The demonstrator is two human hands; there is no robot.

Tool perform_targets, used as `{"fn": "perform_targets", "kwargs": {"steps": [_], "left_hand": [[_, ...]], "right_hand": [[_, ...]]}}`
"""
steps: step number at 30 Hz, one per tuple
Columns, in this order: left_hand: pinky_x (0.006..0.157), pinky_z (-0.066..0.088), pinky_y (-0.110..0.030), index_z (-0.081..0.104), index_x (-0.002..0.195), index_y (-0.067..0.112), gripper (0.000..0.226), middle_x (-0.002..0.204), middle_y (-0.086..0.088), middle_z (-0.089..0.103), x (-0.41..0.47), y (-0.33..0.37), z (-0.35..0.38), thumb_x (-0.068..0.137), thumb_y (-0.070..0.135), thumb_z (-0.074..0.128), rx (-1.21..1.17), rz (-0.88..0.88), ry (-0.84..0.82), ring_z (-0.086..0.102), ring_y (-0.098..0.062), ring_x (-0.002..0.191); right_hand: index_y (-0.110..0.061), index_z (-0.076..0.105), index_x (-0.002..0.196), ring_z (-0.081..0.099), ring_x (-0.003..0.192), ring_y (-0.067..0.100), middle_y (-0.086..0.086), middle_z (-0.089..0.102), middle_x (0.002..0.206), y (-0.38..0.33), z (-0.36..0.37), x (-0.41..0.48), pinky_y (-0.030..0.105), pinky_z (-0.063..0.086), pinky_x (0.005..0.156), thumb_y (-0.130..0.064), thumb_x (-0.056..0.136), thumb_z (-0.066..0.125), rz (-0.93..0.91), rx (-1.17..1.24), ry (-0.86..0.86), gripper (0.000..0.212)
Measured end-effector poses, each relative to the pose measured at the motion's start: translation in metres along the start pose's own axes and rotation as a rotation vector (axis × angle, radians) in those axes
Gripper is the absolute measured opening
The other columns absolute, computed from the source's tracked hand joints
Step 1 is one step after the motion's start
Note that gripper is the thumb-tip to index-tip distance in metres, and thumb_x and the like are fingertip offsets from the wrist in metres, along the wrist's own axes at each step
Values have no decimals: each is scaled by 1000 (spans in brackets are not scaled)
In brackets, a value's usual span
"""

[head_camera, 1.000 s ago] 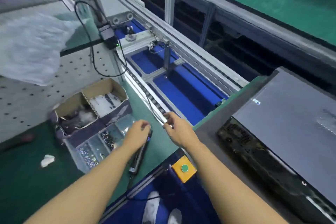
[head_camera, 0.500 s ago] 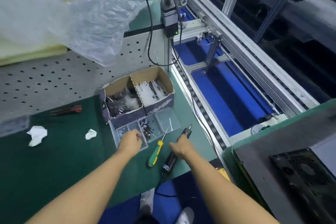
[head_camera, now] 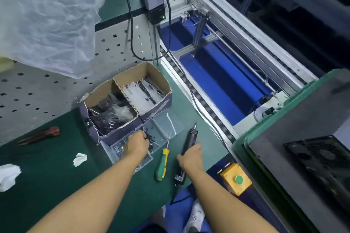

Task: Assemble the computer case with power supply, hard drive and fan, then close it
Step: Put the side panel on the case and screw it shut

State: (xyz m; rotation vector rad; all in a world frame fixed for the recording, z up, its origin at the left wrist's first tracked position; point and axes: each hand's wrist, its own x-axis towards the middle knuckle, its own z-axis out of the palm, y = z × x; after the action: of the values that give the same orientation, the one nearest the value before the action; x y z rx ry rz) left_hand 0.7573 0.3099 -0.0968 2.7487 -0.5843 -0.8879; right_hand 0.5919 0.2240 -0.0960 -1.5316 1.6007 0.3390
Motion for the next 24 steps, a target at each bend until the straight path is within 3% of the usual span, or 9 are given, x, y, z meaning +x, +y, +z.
{"fn": "perform_targets", "kwargs": {"steps": [4,7,9,12,15,24], "left_hand": [[76,53,-38,66,105,12,13,111,-8,64,7,-4,0,93,14,64,69,69,34,61,-24,87],[65,46,-29,67,108,19,17,115,-2,61,9,-8,0,91,18,69,186,193,68,56,-15,82],[59,41,-23,67,112,21,21,116,1,63,9,-9,1,91,20,69,235,252,53,55,-11,81],[57,41,-20,66,114,23,22,112,5,68,7,-9,3,92,21,68,294,317,9,57,-8,80],[69,55,-27,67,115,27,21,105,7,71,6,-9,2,94,21,65,386,354,-2,64,-9,84],[77,50,-26,70,107,30,18,101,7,69,6,-6,7,95,23,60,678,530,56,61,-11,90]], "right_hand": [[-8,28,144,56,115,37,18,45,136,9,0,8,38,47,90,-18,86,72,-4,87,-32,74],[-10,49,120,64,89,28,16,61,115,17,-7,13,38,56,77,-16,83,72,-24,245,-50,45],[-18,49,109,61,76,18,10,63,104,23,-9,12,31,56,67,-16,82,72,-68,282,-61,35],[-25,42,110,58,70,14,5,59,98,28,-8,7,14,44,47,-15,84,69,-137,324,-57,39],[-23,39,118,64,70,21,10,65,100,29,-7,5,21,51,52,-14,84,66,-153,346,-87,44],[-20,38,125,64,67,18,17,66,106,42,-6,6,24,54,54,-12,88,64,-132,395,-118,46]]}}
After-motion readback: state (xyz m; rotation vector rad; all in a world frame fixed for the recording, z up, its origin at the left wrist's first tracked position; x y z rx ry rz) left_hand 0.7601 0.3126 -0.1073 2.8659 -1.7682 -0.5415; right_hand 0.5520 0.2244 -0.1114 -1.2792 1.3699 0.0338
